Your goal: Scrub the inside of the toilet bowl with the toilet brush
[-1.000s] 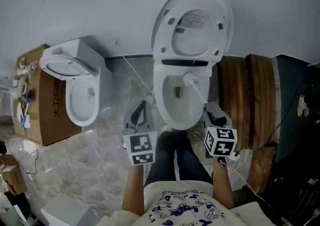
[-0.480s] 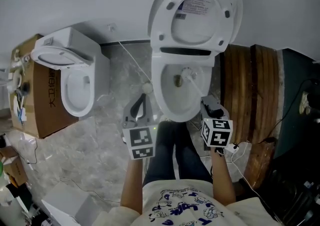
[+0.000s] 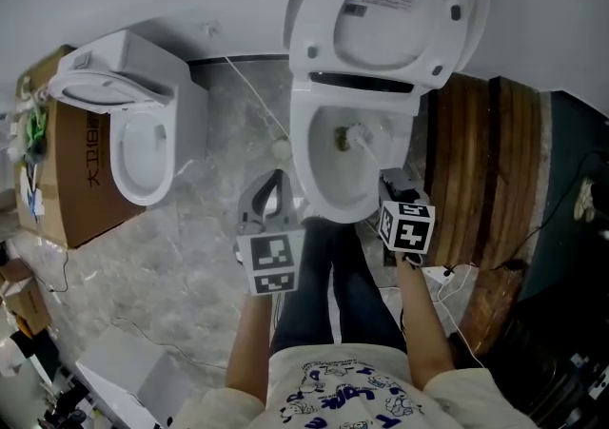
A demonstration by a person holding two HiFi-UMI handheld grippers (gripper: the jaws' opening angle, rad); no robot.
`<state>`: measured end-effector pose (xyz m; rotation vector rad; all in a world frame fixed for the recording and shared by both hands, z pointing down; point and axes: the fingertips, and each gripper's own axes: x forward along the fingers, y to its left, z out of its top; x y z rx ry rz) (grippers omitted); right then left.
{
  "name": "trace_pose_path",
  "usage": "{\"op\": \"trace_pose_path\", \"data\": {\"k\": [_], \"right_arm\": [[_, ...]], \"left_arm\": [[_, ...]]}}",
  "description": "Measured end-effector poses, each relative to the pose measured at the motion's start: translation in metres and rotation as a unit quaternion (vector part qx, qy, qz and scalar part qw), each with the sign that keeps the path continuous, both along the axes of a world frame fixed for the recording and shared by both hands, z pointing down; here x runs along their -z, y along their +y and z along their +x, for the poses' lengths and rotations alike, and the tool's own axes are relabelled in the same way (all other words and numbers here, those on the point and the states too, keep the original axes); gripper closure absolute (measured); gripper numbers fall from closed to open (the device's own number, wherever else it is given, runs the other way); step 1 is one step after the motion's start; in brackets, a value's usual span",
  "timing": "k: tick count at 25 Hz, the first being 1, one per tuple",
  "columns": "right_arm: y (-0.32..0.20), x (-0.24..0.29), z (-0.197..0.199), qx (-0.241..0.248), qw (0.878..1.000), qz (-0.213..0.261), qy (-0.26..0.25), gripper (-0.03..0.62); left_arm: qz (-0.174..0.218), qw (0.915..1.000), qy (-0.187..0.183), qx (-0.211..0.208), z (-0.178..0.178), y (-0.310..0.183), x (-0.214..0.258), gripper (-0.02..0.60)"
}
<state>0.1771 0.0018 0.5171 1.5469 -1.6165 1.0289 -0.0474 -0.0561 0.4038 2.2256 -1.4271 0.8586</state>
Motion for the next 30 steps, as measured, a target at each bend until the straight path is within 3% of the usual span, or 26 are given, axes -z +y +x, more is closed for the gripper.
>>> {"op": "trace_pose_path", "data": {"k": [15, 30], "right_arm": [[-0.047, -0.091, 0.009, 0.013, 0.999, -0.040, 0.020, 0.427], [-0.090, -0.134, -0.006, 0.047, 0.997, -0.045, 0.034, 0.427]], "left_arm": [[-0.026, 0.9996, -0.006, 0.002, 0.001, -0.008, -0.054, 0.580], [-0.045, 0.9990, -0.001, 0.010, -0.005, -0.010, -0.078, 0.580]]}}
